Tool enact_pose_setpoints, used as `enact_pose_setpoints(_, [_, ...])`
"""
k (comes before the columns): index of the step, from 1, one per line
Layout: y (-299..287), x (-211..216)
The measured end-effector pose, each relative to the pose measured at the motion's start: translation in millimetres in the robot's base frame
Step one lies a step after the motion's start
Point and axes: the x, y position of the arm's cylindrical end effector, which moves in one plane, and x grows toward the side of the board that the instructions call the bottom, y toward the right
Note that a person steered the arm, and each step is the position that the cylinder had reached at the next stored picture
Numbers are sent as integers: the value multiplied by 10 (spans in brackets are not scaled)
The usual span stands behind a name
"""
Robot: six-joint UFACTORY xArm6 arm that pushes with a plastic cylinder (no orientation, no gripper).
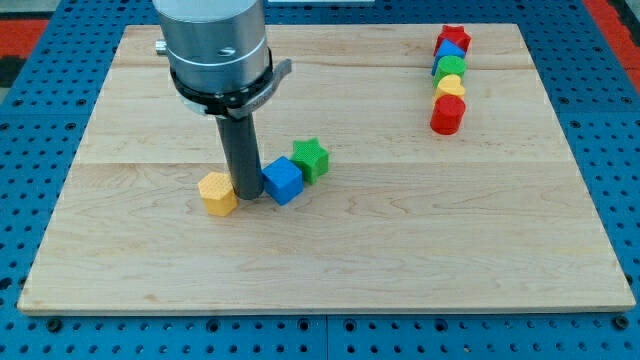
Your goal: Slide the green star to the bottom of the red circle
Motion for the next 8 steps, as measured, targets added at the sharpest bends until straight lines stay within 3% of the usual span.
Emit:
enact_pose_setpoints(4, [624,-595])
enact_pose_setpoints(8, [1330,-359])
